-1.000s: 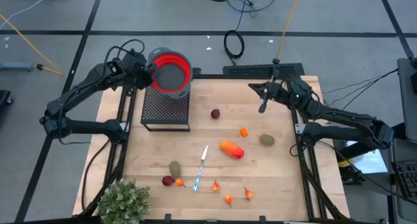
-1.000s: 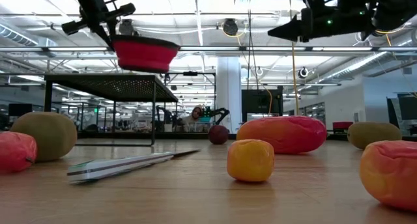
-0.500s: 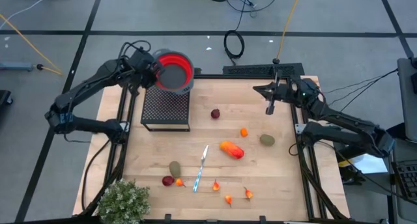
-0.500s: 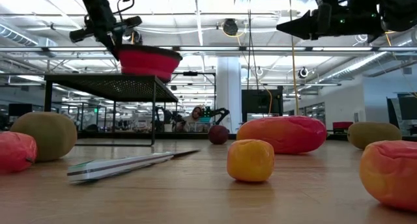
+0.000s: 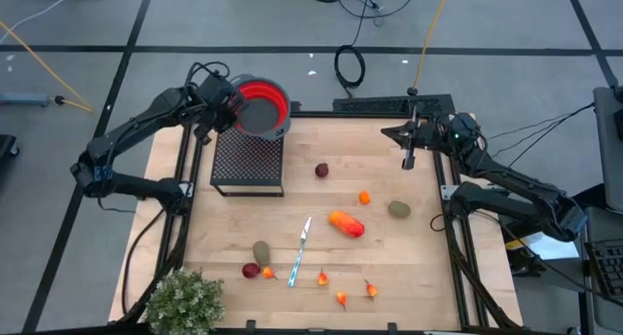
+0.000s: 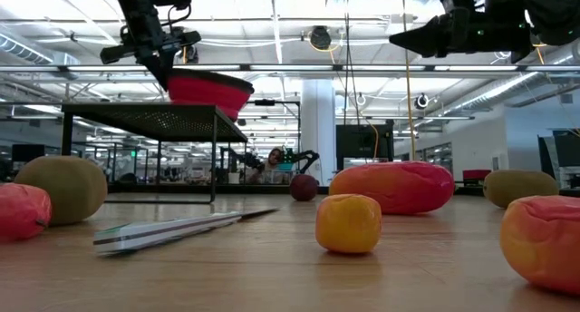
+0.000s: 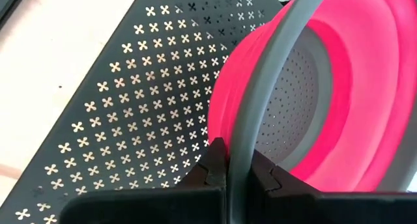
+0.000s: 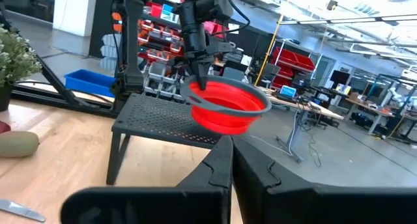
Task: Pick & Place Fruit
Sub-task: Put the red strainer bowl on the shelf
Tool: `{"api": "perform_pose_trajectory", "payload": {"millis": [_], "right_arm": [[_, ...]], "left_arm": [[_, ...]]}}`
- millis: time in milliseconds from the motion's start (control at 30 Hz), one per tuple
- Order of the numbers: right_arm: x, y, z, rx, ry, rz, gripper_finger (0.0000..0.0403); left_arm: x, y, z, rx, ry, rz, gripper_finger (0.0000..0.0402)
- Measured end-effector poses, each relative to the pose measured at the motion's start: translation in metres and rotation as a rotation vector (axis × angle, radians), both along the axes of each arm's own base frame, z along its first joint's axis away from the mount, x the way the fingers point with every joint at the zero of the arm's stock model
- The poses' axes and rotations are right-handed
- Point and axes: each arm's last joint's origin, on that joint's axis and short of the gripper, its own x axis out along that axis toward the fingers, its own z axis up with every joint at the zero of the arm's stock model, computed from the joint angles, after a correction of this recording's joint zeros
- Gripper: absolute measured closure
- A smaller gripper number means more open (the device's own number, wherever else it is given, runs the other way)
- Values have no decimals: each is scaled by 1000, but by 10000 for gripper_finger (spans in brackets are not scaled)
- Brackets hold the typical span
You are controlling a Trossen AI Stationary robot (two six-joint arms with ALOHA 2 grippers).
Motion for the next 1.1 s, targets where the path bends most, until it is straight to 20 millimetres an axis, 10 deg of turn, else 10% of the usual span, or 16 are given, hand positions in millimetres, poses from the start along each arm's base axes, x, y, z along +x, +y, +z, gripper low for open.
{"api": "perform_pose_trajectory", "payload": {"millis": [1100], "right_arm": [[-4,-5,-1,15,9,-39,403]], "left_arm": [[-8,2,9,132,36,-85,397]]}}
